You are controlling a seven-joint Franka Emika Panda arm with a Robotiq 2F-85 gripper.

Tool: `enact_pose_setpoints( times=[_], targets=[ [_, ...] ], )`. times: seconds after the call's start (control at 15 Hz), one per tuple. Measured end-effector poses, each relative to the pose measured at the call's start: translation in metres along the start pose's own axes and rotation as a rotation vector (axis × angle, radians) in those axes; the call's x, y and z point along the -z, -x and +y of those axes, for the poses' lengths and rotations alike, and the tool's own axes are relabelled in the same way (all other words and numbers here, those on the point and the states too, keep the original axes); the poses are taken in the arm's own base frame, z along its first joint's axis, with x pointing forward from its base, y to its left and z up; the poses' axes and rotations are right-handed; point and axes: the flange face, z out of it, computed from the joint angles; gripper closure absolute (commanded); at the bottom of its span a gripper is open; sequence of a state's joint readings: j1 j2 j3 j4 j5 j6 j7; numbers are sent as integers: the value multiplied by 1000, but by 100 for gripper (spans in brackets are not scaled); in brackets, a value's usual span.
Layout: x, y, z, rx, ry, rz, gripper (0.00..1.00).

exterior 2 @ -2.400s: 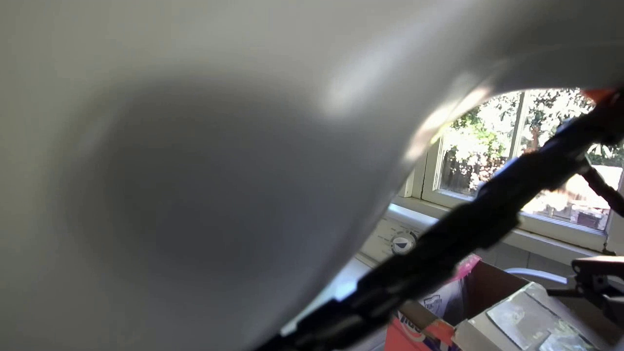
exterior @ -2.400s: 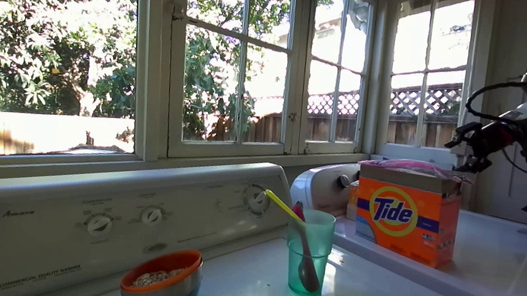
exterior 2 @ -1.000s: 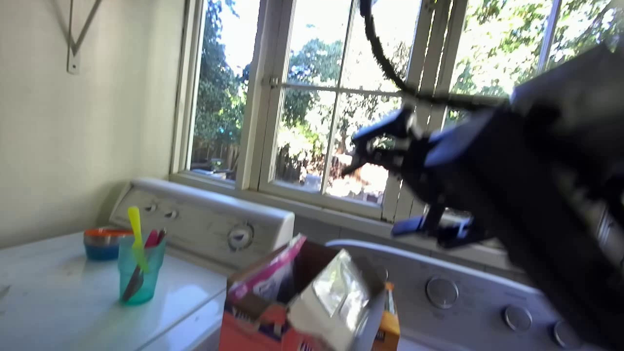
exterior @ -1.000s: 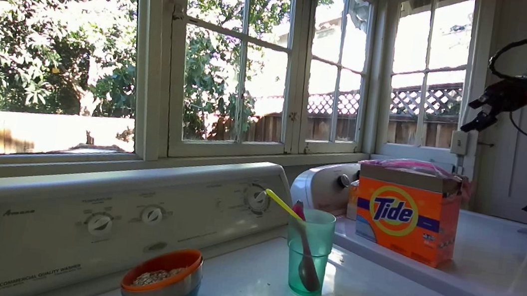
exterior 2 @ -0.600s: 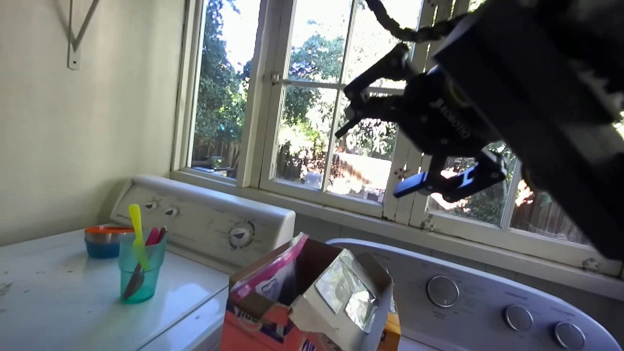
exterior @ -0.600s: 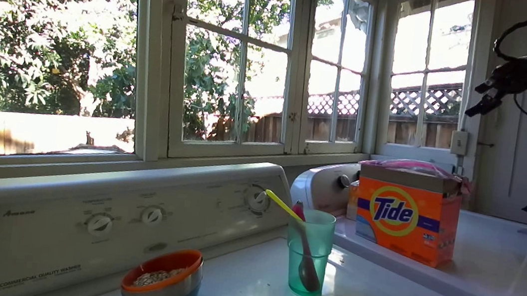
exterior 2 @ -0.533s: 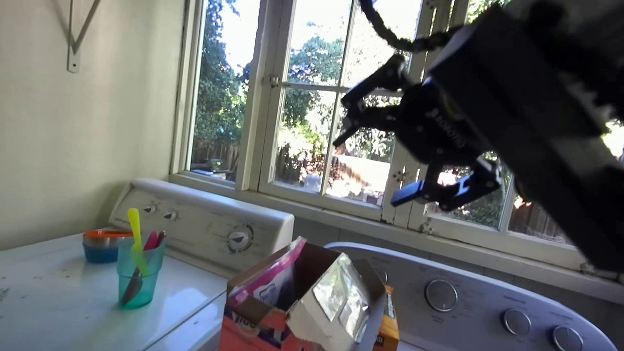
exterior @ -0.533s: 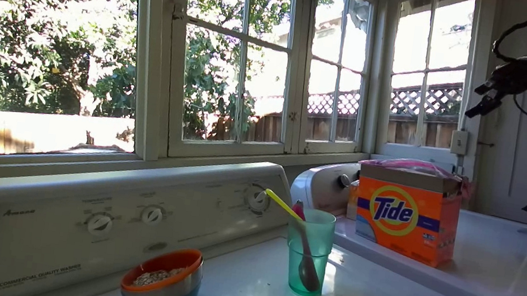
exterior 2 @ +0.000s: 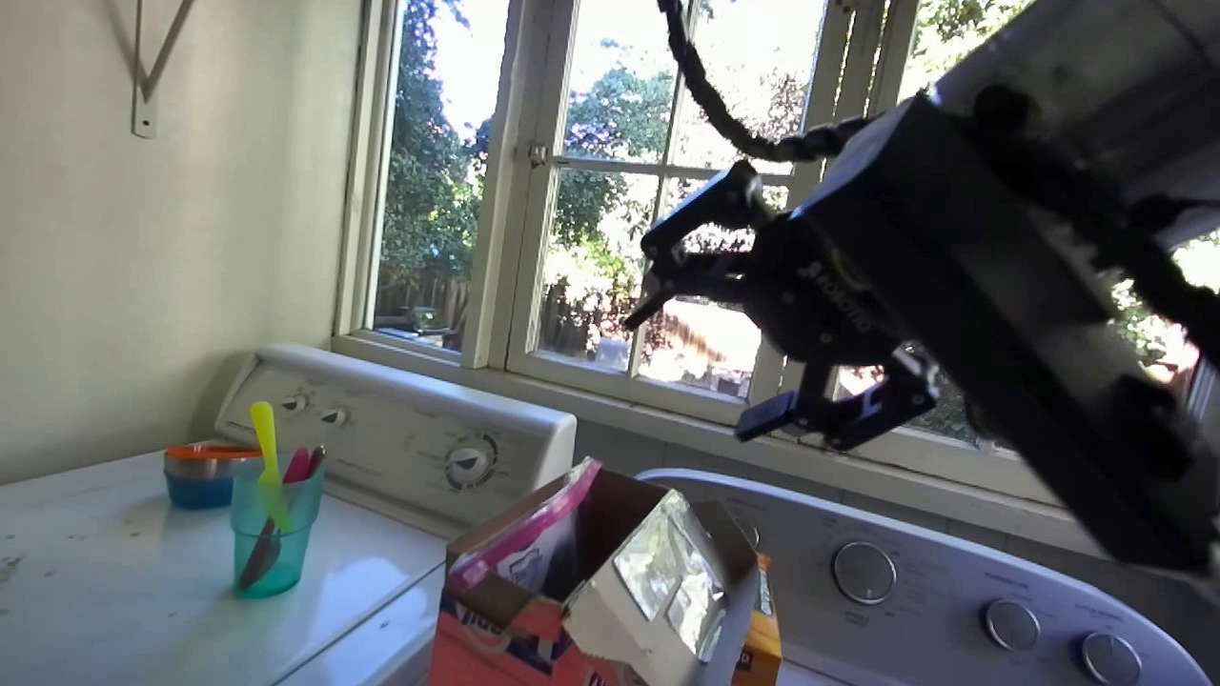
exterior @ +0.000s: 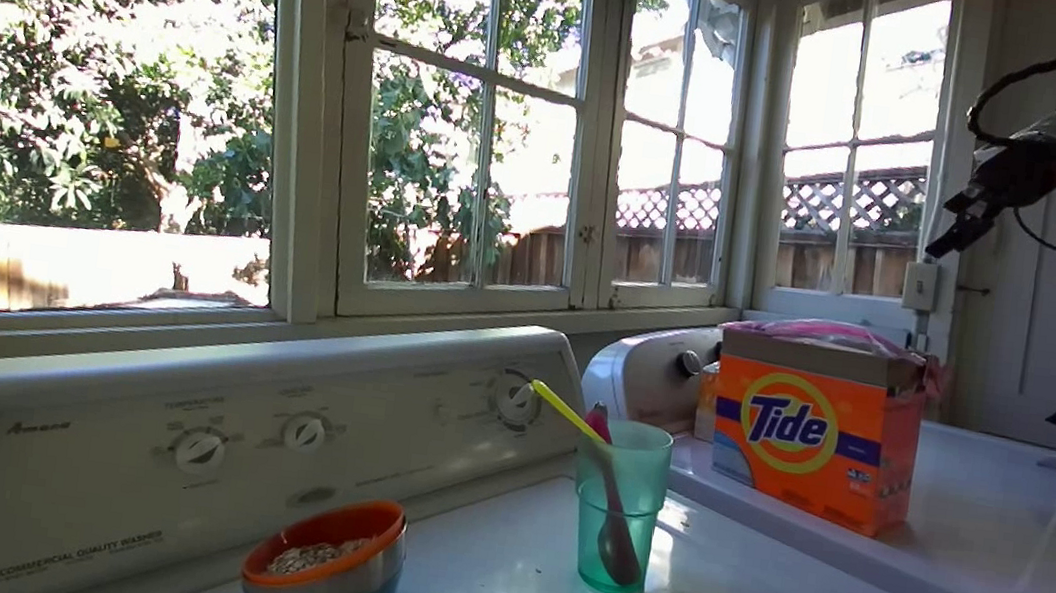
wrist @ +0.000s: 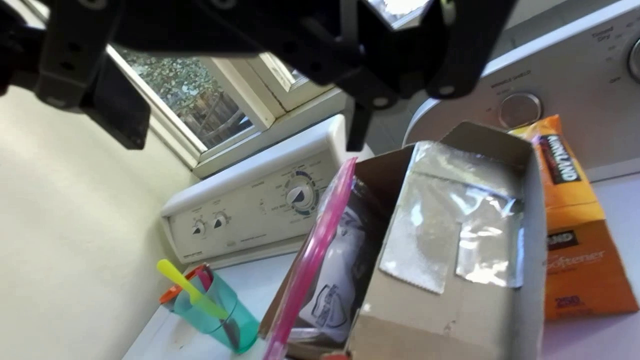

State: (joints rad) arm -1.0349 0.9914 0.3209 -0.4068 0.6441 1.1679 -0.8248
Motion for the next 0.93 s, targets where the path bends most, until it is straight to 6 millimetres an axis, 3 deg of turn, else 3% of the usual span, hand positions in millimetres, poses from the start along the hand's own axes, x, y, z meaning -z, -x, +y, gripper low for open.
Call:
enact_pose_setpoints(
  times=[0.2,0.47,0.67,0.93],
  targets=[
    [-30,1,-2,-16,-89,-88,0],
    [-65,-15,10,-199,-74,-89,0],
    [-76,-25,31,-322,24,-26,0],
    [-78,-19,60,-443,133,28,0]
  ],
)
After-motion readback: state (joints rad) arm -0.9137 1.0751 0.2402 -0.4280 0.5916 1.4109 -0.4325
